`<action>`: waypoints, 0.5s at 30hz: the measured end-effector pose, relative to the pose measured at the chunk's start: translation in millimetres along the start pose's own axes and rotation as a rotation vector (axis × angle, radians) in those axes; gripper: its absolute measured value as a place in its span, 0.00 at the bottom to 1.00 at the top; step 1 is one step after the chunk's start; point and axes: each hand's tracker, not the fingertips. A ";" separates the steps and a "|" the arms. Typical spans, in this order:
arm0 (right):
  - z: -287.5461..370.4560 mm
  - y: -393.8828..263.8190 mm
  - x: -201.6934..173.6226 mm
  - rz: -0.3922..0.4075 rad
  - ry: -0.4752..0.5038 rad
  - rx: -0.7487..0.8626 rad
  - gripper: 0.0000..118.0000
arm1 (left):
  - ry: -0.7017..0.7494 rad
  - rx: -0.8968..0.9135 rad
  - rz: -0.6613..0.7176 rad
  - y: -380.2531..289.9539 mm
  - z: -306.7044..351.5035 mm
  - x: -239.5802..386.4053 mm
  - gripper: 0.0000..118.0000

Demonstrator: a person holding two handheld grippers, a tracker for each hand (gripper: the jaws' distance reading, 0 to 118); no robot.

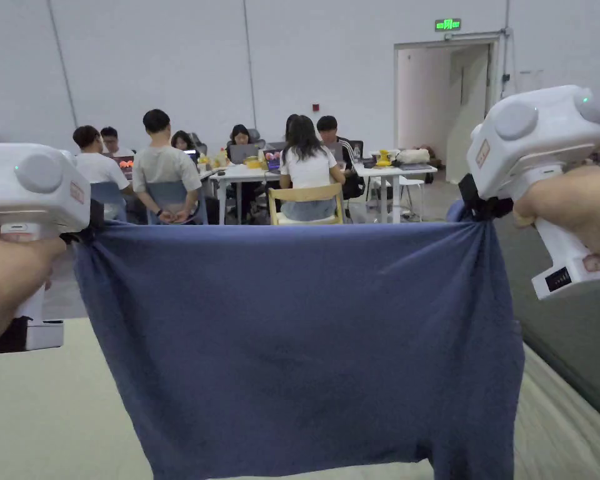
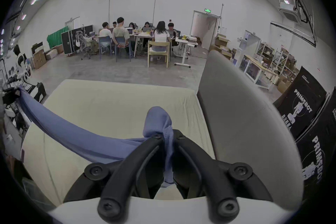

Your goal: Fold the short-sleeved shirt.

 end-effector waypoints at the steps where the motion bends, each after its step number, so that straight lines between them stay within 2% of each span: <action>1: -17.9 -19.8 -1.1 -0.010 0.012 -0.035 0.07 | -0.008 -0.032 -0.003 -17.3 -11.6 3.4 0.06; 4: -67.7 -87.0 -2.6 -0.067 0.042 -0.105 0.07 | -0.023 -0.147 -0.035 -80.3 -49.0 15.0 0.06; 6: -99.5 -142.6 -2.8 -0.117 0.097 -0.177 0.07 | -0.036 -0.247 -0.031 -131.8 -74.0 22.0 0.06; 9: -131.5 -214.4 -2.4 -0.196 0.133 -0.303 0.07 | -0.064 -0.382 0.030 -199.7 -96.3 28.6 0.06; 11: -150.0 -249.2 5.3 -0.199 0.136 -0.305 0.07 | -0.086 -0.430 0.074 -238.9 -104.3 28.4 0.06; 15: -152.1 -318.9 15.1 -0.223 0.161 -0.377 0.07 | -0.091 -0.502 0.009 -306.0 -95.7 29.0 0.06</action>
